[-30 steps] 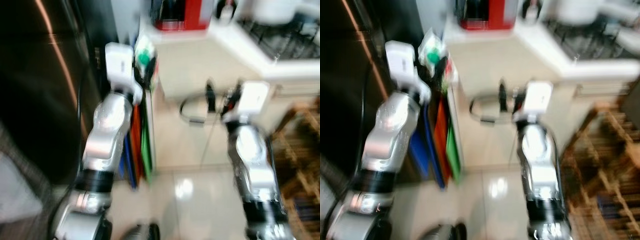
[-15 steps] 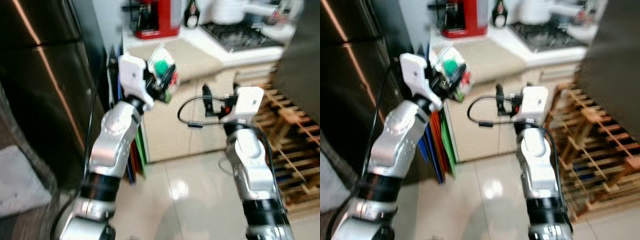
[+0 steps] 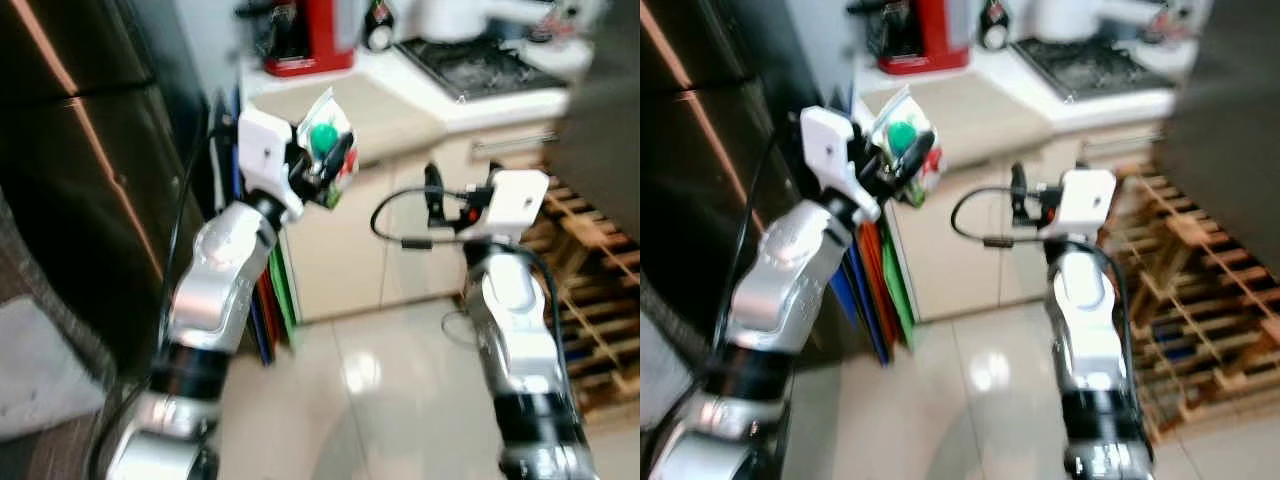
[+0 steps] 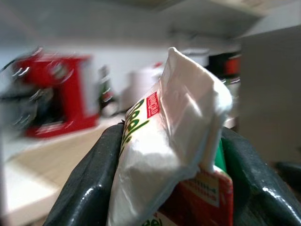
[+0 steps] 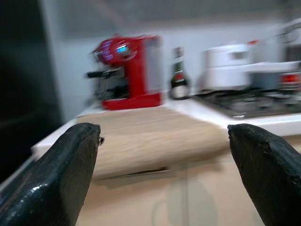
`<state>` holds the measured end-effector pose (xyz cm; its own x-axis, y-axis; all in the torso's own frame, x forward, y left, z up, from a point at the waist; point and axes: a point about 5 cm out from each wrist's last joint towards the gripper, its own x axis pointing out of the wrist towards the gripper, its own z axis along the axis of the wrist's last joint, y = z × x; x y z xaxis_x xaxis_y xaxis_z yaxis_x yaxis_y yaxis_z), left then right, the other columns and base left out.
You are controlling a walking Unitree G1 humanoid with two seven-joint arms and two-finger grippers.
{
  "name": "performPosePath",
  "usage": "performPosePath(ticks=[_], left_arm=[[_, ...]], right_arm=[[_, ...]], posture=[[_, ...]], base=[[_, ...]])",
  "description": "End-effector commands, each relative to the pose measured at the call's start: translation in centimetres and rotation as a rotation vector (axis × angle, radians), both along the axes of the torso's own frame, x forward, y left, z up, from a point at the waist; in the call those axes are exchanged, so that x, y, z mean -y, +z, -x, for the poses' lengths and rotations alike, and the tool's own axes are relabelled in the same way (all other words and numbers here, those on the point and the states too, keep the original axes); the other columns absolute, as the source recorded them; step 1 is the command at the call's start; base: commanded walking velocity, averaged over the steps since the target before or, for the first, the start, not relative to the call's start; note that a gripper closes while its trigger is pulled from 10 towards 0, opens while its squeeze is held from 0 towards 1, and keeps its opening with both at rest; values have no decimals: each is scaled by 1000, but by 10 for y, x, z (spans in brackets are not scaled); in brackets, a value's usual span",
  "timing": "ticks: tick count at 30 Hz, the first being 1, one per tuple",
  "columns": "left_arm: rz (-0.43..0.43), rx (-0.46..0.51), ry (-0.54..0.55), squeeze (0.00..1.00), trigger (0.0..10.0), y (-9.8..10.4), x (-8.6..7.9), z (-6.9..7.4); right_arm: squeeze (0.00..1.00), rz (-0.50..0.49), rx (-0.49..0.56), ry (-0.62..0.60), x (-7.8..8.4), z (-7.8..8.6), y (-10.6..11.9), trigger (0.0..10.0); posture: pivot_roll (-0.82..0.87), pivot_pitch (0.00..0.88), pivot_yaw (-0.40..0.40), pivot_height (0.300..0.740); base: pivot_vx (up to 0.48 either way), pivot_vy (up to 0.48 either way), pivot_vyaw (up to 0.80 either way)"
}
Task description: Restocking fridge
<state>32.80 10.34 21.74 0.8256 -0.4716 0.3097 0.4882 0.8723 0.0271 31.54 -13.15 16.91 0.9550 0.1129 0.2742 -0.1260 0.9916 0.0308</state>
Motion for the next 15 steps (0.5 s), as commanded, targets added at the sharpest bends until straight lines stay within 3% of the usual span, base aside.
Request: performPosePath(ticks=[1, 15], left_arm=[[8, 15, -48, 0, 10000, 6, 13, 2], [-12, 19, -41, 0, 10000, 7, 14, -1]], right_arm=[[0, 11, 10, -34, 11, 0, 2, 10000], [0, 17, 8, -23, 8, -3, 2, 10000]], posture=[[-90, 0, 83, 740], [-89, 0, 89, 740]], base=[[379, -289, 0], [378, -292, 0]])
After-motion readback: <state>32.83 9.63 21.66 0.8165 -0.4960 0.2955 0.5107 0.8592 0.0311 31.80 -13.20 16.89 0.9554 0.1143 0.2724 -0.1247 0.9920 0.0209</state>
